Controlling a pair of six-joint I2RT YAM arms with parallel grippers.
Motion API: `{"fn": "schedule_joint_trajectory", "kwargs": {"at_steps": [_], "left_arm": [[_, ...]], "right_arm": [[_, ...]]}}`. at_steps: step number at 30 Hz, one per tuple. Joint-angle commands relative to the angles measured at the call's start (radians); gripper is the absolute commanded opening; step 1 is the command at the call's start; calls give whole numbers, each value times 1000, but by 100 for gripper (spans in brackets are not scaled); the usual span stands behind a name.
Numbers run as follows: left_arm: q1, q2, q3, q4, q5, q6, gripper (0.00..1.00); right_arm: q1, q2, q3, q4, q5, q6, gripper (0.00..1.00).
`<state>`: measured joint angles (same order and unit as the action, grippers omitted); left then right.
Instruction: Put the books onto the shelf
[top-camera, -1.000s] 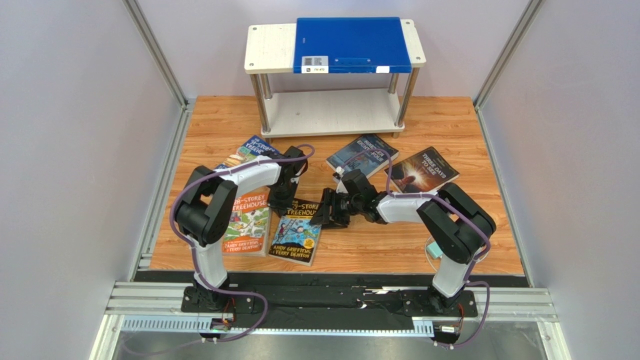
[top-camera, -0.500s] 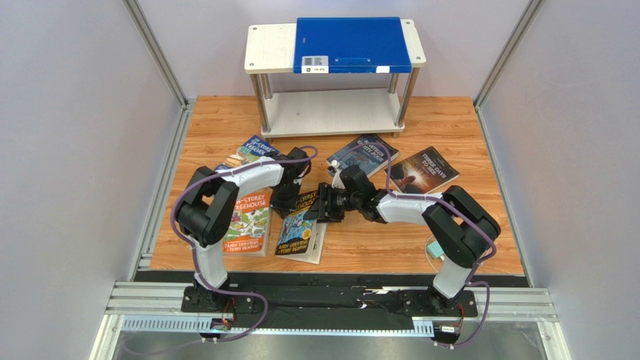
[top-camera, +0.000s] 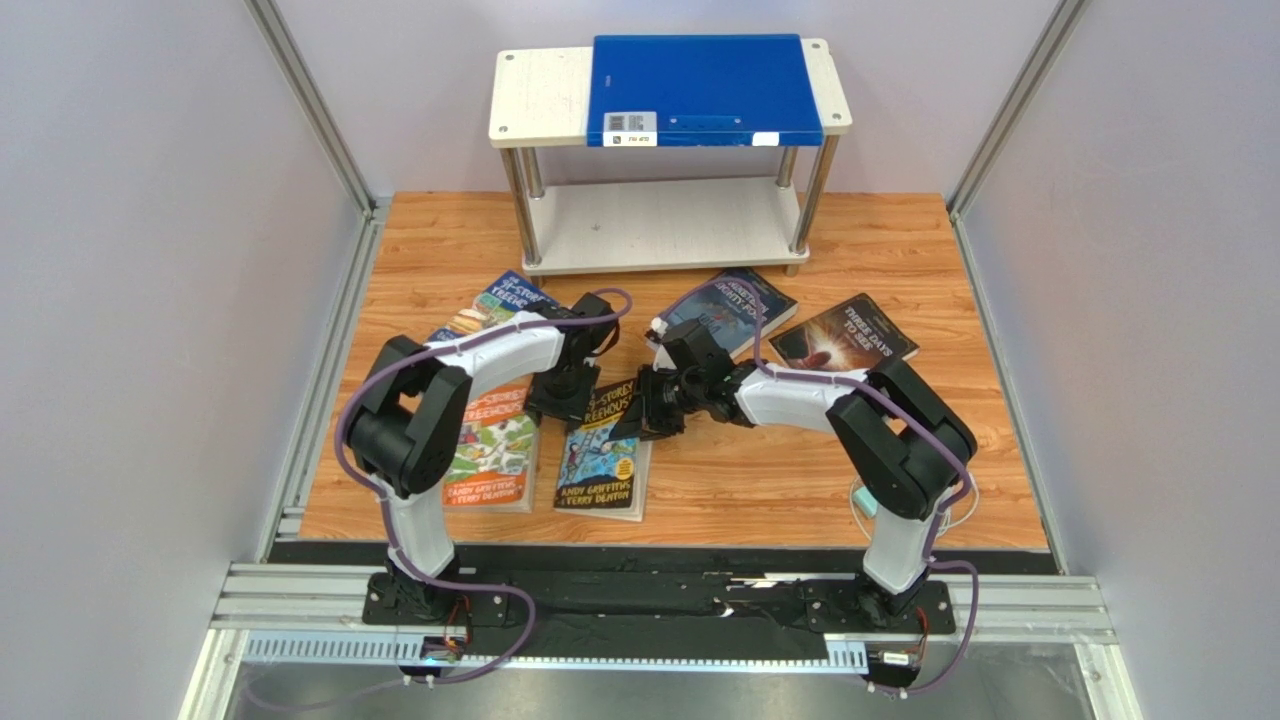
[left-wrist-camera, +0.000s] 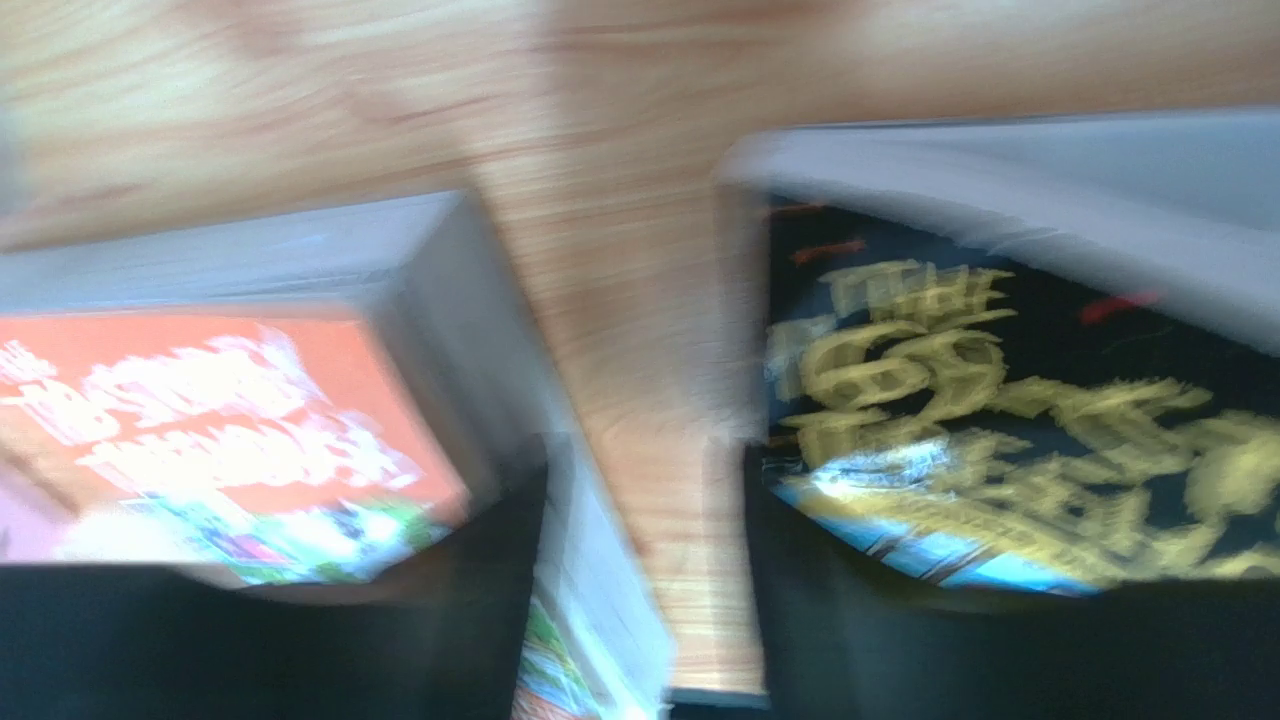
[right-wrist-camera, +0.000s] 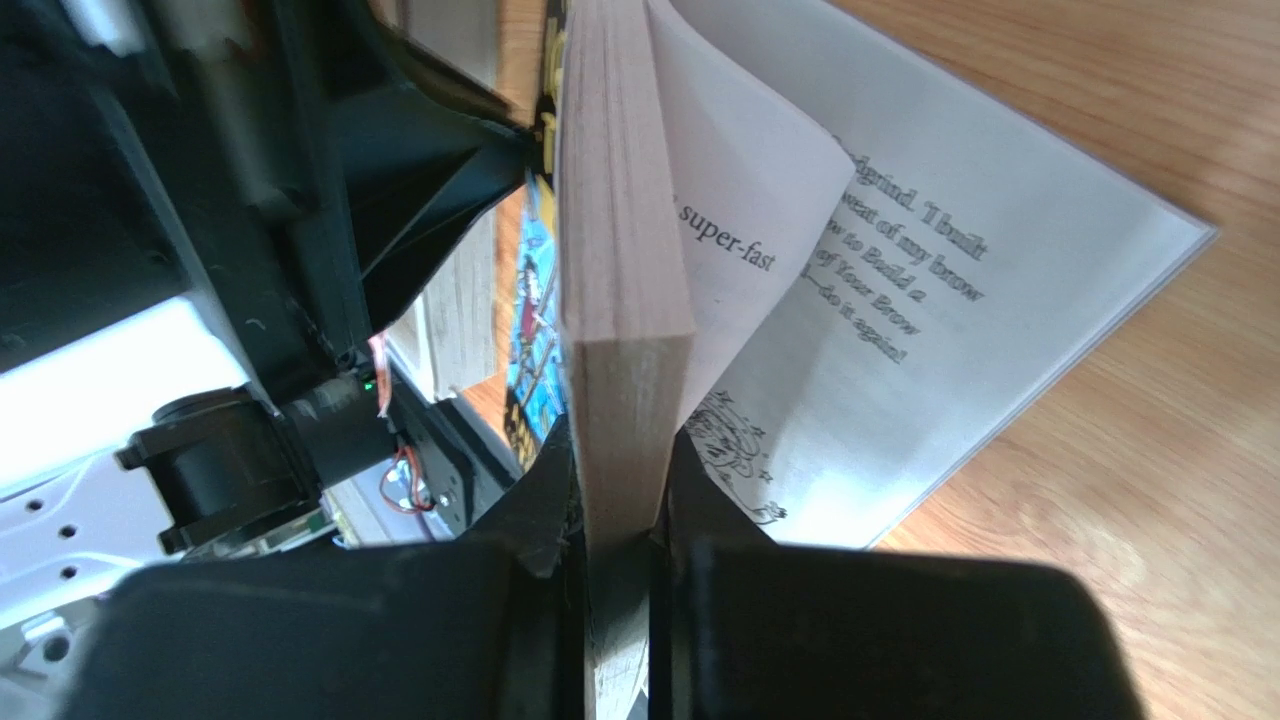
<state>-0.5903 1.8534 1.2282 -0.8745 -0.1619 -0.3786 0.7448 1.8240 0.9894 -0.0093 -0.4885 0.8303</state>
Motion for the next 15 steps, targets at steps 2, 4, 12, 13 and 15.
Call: {"fn": "schedule_joint_trajectory", "kwargs": {"at_steps": [2, 4, 12, 13, 15], "left_arm": [[-26, -207, 22, 9, 7, -19, 78], [-25, -299, 24, 12, 19, -6, 90], [-25, -572, -55, 162, 228, 10, 100], [-25, -598, -91, 192, 246, 10, 100], [-23, -673, -133, 289, 312, 17, 100]], "right_arm": [[-18, -103, 8, 23, 42, -85, 0], [-51, -174, 0, 54, 9, -120, 0], [-172, -423, 2, 68, -139, -177, 0], [-182, -448, -4, 80, -181, -165, 0], [-211, -508, -14, 104, -225, -151, 0]]}}
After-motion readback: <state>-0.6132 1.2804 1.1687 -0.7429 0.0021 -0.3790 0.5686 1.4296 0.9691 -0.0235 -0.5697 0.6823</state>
